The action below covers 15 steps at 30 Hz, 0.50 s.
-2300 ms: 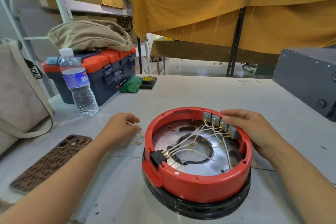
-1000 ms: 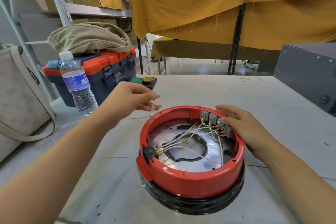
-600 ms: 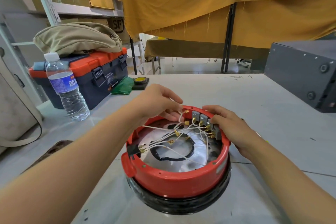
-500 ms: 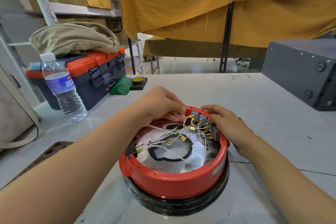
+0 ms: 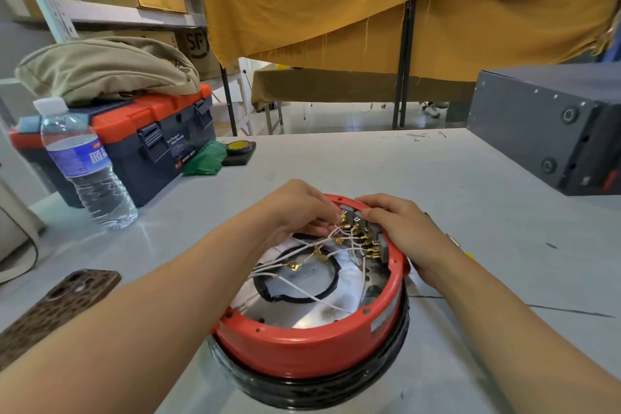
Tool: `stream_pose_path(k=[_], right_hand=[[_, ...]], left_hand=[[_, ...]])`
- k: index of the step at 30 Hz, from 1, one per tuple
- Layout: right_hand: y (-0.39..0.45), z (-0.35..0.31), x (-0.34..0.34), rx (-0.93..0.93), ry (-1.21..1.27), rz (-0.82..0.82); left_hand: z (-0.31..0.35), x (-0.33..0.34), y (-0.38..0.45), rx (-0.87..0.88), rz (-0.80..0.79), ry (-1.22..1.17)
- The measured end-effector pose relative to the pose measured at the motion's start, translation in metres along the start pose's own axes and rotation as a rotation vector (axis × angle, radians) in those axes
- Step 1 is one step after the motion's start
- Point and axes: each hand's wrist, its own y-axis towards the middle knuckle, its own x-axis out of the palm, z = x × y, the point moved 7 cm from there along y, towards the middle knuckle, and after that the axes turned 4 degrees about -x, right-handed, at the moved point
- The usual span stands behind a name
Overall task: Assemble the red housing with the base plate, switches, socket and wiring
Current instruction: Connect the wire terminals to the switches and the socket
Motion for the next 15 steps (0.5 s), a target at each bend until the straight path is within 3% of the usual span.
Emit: stream_pose_path(k=[15], right_hand=[[0.0008,0.0008,0.0010,0.000,-0.005,-0.030]], left_hand=[[-0.0090,0.0028,0.0041,-0.024,0.010,-0.154]])
